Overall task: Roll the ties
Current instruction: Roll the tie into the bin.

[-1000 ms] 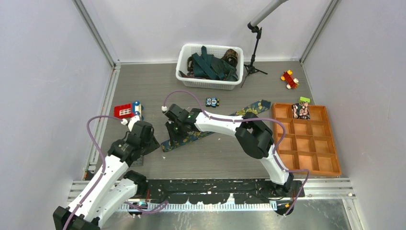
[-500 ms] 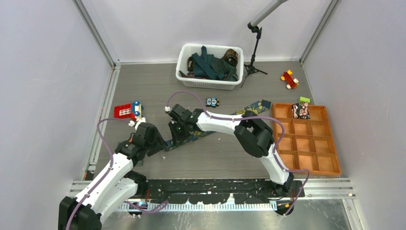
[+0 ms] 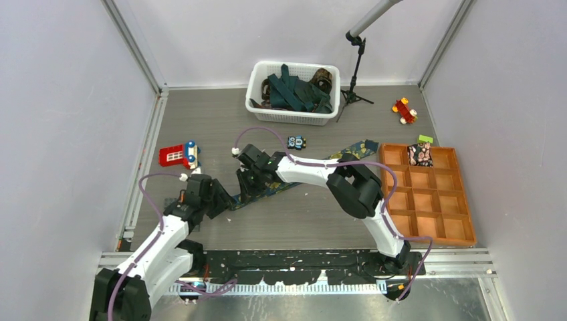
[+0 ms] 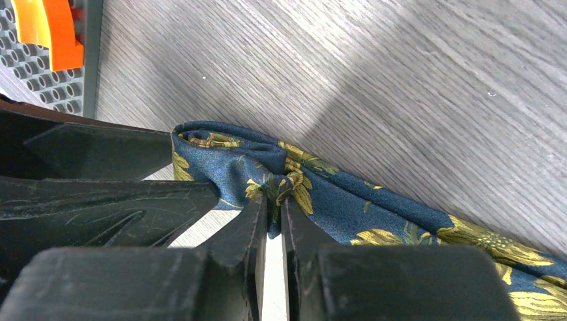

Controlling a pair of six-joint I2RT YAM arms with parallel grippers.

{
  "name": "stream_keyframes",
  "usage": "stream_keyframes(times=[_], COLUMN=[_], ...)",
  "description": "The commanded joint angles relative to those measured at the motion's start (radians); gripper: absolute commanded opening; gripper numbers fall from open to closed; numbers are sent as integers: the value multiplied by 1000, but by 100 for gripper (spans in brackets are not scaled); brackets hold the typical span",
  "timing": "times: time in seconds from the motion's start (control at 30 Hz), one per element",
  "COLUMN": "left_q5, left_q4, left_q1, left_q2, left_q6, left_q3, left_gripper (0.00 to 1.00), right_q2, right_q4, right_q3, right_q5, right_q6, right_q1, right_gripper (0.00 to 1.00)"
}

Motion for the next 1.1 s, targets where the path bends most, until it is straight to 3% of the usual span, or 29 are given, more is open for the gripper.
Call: stream_keyframes(times=[0.0,0.43,0.67,0.9,1.07], left_q5=[50,19,16,22,-10], left_q4=[116,151,218,172,41], left_q1=[19,32,36,36,36], left_q2=[4,-31,20,39,1], left_q6=[-22,-95,-94,-44,-2], left_q3=[-21,-86,-98,-52,2], left_gripper=[50,49,37,1,0], right_q2=[40,38,25,18,-6], right_q4=[2,9,32,33,5], right_q3=[-28,-39,-56,-51,-11], right_q5=[33,34,28,28,36], right_q6=[-13,-9,-2,-1,-14], right_q1=[-2,-1,-1,-2,-2], right_gripper=[15,15,15,17,36])
